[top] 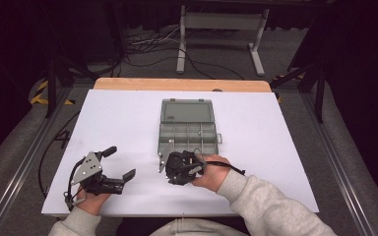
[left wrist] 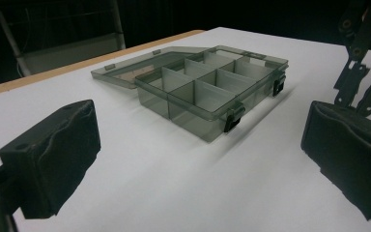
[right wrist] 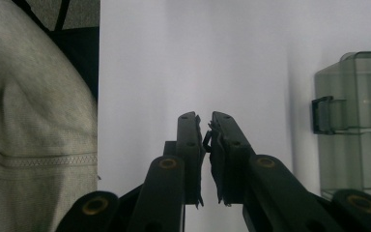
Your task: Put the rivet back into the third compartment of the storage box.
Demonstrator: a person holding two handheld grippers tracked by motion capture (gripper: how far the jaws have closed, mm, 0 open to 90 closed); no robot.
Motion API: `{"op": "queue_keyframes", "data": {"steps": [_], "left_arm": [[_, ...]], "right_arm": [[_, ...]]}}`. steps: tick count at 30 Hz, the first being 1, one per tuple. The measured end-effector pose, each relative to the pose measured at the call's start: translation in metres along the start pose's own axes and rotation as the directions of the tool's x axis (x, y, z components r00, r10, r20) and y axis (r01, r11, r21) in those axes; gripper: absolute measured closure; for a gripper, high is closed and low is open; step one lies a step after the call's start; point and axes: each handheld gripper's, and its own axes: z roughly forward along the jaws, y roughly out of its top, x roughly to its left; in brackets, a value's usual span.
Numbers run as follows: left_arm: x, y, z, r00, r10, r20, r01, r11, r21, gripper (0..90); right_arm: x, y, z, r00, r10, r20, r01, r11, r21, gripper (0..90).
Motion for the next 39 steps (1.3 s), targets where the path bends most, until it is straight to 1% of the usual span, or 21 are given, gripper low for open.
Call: {"op": "queue_keyframes", "data": {"steps": [2, 6, 8, 15, 17, 19, 22, 24, 25, 27, 31, 33, 35, 36, 37, 38, 39], "left_arm": [[0.0, 0.0, 0.0, 1.0, 0.0, 0.0, 0.0, 1.0, 0.0, 0.9], [0.0, 0.0, 0.0, 1.0, 0.001, 0.0, -0.001, 1.0, 0.0, 0.9], [0.0, 0.0, 0.0, 1.0, 0.002, -0.002, -0.002, 1.0, -0.001, 0.9], [0.0, 0.0, 0.0, 1.0, 0.0, 0.0, 0.0, 1.0, 0.0, 0.9], [0.0, 0.0, 0.0, 1.0, 0.002, -0.003, -0.002, 1.0, -0.001, 0.9], [0.001, 0.0, 0.0, 1.0, 0.002, -0.003, -0.002, 1.0, -0.001, 0.9], [0.0, 0.0, 0.0, 1.0, 0.001, -0.002, -0.001, 1.0, -0.001, 0.9], [0.0, 0.0, 0.0, 1.0, 0.003, -0.002, -0.003, 1.0, 0.0, 0.9], [0.0, 0.0, 0.0, 1.0, -0.002, 0.0, 0.002, 1.0, 0.0, 0.9], [0.001, 0.0, 0.0, 1.0, 0.003, -0.002, -0.003, 1.0, 0.0, 0.9], [0.001, 0.0, -0.001, 1.0, 0.003, -0.003, -0.003, 1.0, 0.001, 0.9], [0.0, 0.0, 0.0, 1.0, -0.001, -0.001, 0.001, 1.0, -0.001, 0.9], [0.001, 0.0, 0.0, 1.0, 0.003, -0.003, -0.003, 1.0, 0.0, 0.9], [0.001, 0.0, 0.0, 1.0, 0.003, -0.003, -0.003, 1.0, 0.0, 0.9], [0.001, 0.0, 0.0, 1.0, 0.002, -0.004, -0.002, 1.0, 0.0, 0.9], [0.001, 0.0, 0.0, 1.0, -0.001, -0.003, 0.001, 1.0, -0.001, 0.9], [0.001, 0.0, 0.0, 1.0, 0.0, -0.004, 0.0, 1.0, 0.001, 0.9]], "right_arm": [[-0.001, 0.002, -0.007, 0.9999, -0.006, 0.009, 0.006, 1.0, -0.003, 82.2], [-0.004, 0.006, -0.018, 0.9998, -0.002, 0.021, 0.002, 1.0, -0.007, 82.2], [-0.006, 0.007, -0.022, 0.9995, -0.007, 0.032, 0.008, 1.0, -0.023, 82.2], [-0.015, 0.01, -0.039, 0.9985, 0.009, 0.055, -0.006, 0.999, -0.052, 82.2], [-0.016, 0.01, -0.041, 0.998, 0.013, 0.062, -0.01, 0.999, -0.052, 82.2], [-0.019, 0.011, -0.046, 0.9975, 0.012, 0.07, -0.007, 0.998, -0.064, 82.2], [-0.022, 0.012, -0.053, 0.9963, 0.024, 0.083, -0.016, 0.996, -0.093, 82.2], [-0.023, 0.012, -0.055, 0.9956, 0.031, 0.089, -0.022, 0.995, -0.098, 82.2], [-0.024, 0.012, -0.057, 0.9953, 0.034, 0.091, -0.025, 0.994, -0.102, 82.2], [-0.029, 0.012, -0.061, 0.9931, 0.044, 0.109, -0.033, 0.994, -0.102, 82.3], [-0.037, 0.011, -0.066, 0.9912, 0.058, 0.119, -0.046, 0.994, -0.103, 82.3], [-0.043, 0.01, -0.068, 0.9894, 0.077, 0.123, -0.064, 0.992, -0.107, 82.3], [-0.049, 0.009, -0.07, 0.9878, 0.088, 0.129, -0.074, 0.991, -0.107, 82.3], [-0.049, 0.009, -0.07, 0.9878, 0.088, 0.129, -0.074, 0.991, -0.107, 82.3], [-0.052, 0.009, -0.071, 0.987, 0.087, 0.135, -0.073, 0.992, -0.105, 82.3], [-0.056, 0.009, -0.072, 0.9847, 0.102, 0.142, -0.087, 0.99, -0.107, 82.3], [-0.059, 0.008, -0.073, 0.9843, 0.103, 0.143, -0.088, 0.99, -0.106, 82.3]]}}
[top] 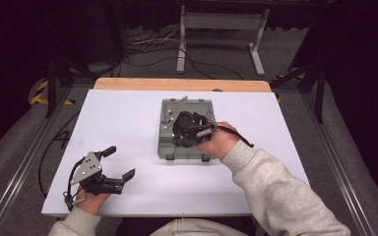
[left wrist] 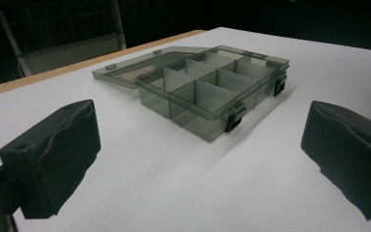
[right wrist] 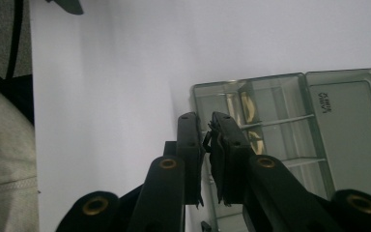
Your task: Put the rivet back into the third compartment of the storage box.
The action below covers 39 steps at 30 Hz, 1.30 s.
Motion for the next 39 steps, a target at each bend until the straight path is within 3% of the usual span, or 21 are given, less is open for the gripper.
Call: {"op": "queue_keyframes", "data": {"steps": [12, 14, 28, 39], "left_arm": [[0.0, 0.0, 0.0, 1.0, 0.004, -0.001, -0.004, 1.0, -0.003, 0.9], [0.0, 0.0, 0.0, 1.0, 0.001, 0.001, -0.001, 1.0, -0.004, 0.9], [0.0, 0.0, -0.001, 1.0, 0.003, 0.003, -0.003, 1.0, 0.001, 0.9], [0.0, 0.0, -0.001, 1.0, 0.001, 0.003, -0.001, 1.0, 0.002, 0.9]], "right_arm": [[-0.041, -0.006, 0.004, 0.9963, 0.078, 0.037, -0.078, 0.997, -0.009, 82.3], [-0.051, -0.011, 0.007, 0.9923, 0.111, 0.053, -0.111, 0.994, -0.012, 82.3], [-0.093, -0.032, 0.025, 0.976, 0.199, 0.089, -0.2, 0.98, 0.005, 82.3], [-0.107, -0.05, 0.048, 0.9663, 0.243, 0.087, -0.246, 0.969, 0.031, 82.3]]}}
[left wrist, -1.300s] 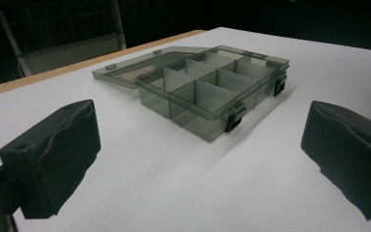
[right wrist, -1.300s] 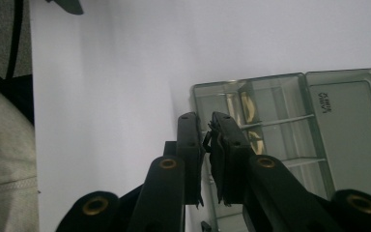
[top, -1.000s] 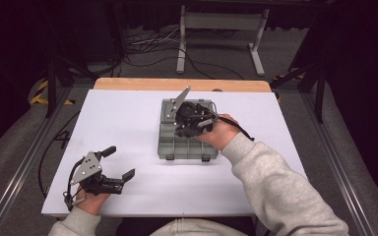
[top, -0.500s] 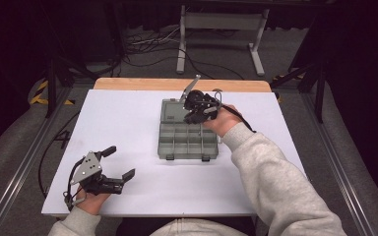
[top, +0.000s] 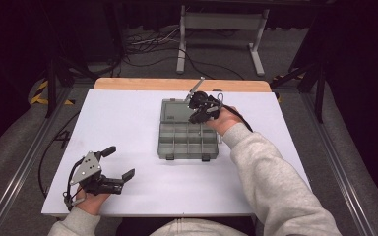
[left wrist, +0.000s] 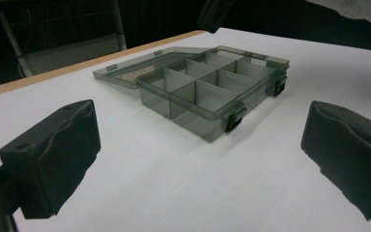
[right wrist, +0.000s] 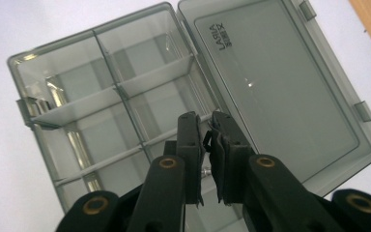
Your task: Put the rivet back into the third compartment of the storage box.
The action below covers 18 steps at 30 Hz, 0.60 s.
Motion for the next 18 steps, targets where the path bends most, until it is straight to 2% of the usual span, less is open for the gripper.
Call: {"op": "queue_keyframes", "data": {"steps": [18], "left_arm": [[0.0, 0.0, 0.001, 1.0, 0.004, -0.001, -0.004, 1.0, -0.001, 0.9]], "right_arm": [[-0.006, -0.017, 0.036, 0.9993, 0.034, -0.018, -0.033, 0.997, 0.066, 82.3]]}}
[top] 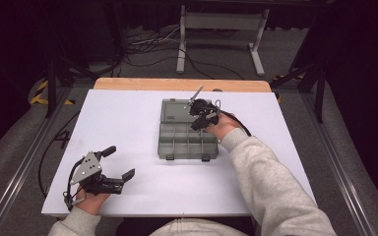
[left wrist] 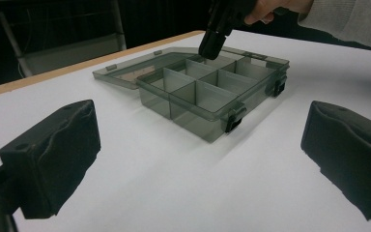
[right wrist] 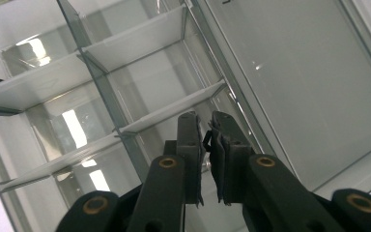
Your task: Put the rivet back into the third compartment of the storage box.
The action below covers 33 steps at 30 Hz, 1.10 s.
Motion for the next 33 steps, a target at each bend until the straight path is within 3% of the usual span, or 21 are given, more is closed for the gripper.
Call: {"op": "queue_keyframes", "data": {"steps": [12, 16, 20, 25, 29, 30, 33], "left_arm": [[-0.001, 0.0, -0.002, 1.0, -0.003, -0.003, 0.003, 1.0, -0.001, 0.9], [0.0, 0.0, -0.003, 1.0, -0.007, -0.004, 0.007, 1.0, 0.0, 0.9], [0.0, 0.0, -0.002, 1.0, -0.007, -0.001, 0.007, 1.0, -0.001, 0.9], [0.0, 0.0, -0.002, 1.0, -0.006, -0.003, 0.006, 1.0, 0.0, 0.9], [0.0, -0.001, -0.002, 0.9999, -0.01, -0.003, 0.01, 0.9999, -0.005, 0.9], [0.0, 0.0, -0.002, 1.0, -0.007, -0.004, 0.007, 1.0, -0.006, 0.9], [-0.001, -0.001, -0.002, 1.0, -0.007, -0.004, 0.007, 1.0, 0.002, 0.9]], "right_arm": [[-0.002, -0.004, 0.014, 0.9999, 0.011, -0.008, -0.011, 0.999, 0.032, 82.0], [-0.001, -0.004, 0.011, 0.9999, 0.011, 0.011, -0.011, 1.0, 0.016, 72.4], [0.002, -0.003, 0.001, 0.9995, 0.009, 0.03, -0.008, 1.0, -0.023, 62.2], [0.008, -0.007, -0.02, 0.9994, 0.015, 0.03, -0.012, 0.994, -0.109, 45.1], [0.015, -0.017, -0.04, 0.9988, 0.009, 0.048, 0.001, 0.98, -0.199, 33.7], [0.015, -0.017, -0.04, 0.9988, 0.009, 0.048, 0.001, 0.98, -0.199, 33.7], [0.021, -0.03, -0.057, 0.9982, 0.015, 0.059, 0.001, 0.962, -0.272, 26.4]]}}
